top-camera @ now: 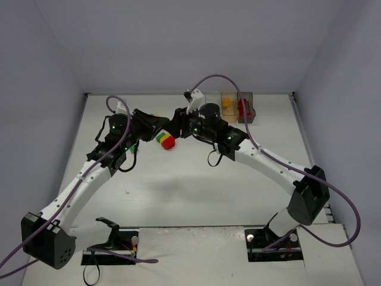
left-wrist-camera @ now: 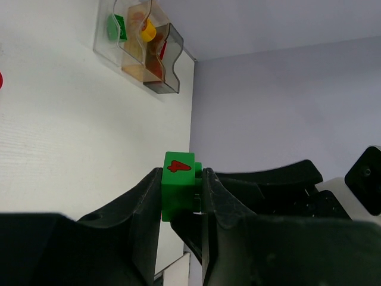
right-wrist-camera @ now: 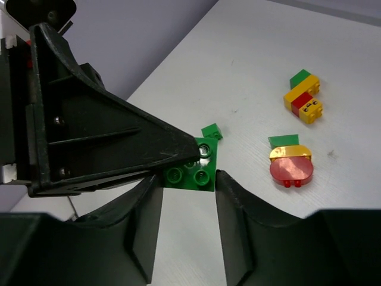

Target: Sort the legos into containers by color

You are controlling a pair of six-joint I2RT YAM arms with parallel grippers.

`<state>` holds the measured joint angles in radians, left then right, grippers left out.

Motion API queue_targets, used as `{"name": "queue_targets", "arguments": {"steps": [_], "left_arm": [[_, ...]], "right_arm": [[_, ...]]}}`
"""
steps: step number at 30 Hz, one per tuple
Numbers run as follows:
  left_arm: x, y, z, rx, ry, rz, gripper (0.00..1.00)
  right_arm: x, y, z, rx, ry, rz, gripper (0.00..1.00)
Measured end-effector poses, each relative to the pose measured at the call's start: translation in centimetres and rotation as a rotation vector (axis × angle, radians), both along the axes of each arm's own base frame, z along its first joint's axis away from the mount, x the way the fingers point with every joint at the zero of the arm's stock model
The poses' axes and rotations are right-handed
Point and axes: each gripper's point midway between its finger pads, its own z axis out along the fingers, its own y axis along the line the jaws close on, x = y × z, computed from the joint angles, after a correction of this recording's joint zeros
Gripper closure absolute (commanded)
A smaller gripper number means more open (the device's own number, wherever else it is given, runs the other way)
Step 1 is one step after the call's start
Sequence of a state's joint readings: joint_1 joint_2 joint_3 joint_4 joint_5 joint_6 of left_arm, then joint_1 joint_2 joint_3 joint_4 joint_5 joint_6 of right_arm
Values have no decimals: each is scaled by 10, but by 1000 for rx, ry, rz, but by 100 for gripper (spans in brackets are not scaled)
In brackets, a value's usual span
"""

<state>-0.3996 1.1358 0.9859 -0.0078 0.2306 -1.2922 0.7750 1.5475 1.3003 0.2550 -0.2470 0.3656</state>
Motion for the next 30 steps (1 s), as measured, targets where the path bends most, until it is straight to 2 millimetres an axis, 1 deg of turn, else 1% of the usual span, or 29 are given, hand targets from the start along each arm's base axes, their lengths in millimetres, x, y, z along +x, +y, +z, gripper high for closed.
{"name": "queue_targets", "arguments": {"steps": [1, 2, 3, 4, 5, 7, 8, 9, 11, 12, 14, 15, 16, 18, 19, 22, 26, 29, 30], "left_arm": [[0, 0, 0, -1, -1, 2, 95], [1, 0, 1, -2, -4, 5, 94], [1, 0, 1, -3, -4, 5, 90], [1, 0, 1, -3, -5, 5, 86], [1, 0, 1, -4, -5, 5, 70], [1, 0, 2, -1, -9, 6, 52], [1, 1, 1, 2, -8, 7, 34], [1, 2, 0, 11, -10, 10, 29], [1, 5, -5, 32, 1, 20, 22], [1, 8, -9, 50, 10, 26, 21], [3, 21, -18, 89, 36, 53, 20], [5, 29, -24, 110, 51, 69, 20], [7, 42, -30, 134, 69, 94, 20], [12, 69, -44, 197, 105, 147, 20], [13, 82, -51, 232, 125, 173, 20], [11, 112, -66, 374, 171, 205, 20], [11, 126, -77, 558, 201, 149, 20], [16, 133, -94, 681, 237, 84, 20], [17, 135, -101, 713, 252, 65, 20]], "right_arm": [[0, 0, 1, 3, -3, 2, 72], [0, 1, 2, 6, -4, 1, 82], [0, 1, 2, 5, -11, 0, 87], [1, 2, 3, 7, -15, -3, 96], [1, 1, 3, 5, -17, -6, 98], [2, 1, 2, 0, -21, -12, 100], [3, 0, 2, -5, -27, -18, 100], [6, -2, 2, -11, -34, -28, 100], [11, -6, 1, -25, -46, -54, 100], [15, -10, 0, -35, -51, -69, 100], [26, -21, -4, -53, -54, -108, 100], [34, -29, -6, -63, -53, -135, 100], [46, -40, -10, -78, -51, -172, 100], [70, -64, -23, -113, -34, -251, 100], [83, -77, -33, -136, -17, -292, 100], [126, -115, -64, -209, 35, -414, 100], [177, -152, -106, -295, 102, -528, 98], [206, -168, -131, -333, 140, -573, 96], [214, -171, -136, -342, 147, -583, 94]]}}
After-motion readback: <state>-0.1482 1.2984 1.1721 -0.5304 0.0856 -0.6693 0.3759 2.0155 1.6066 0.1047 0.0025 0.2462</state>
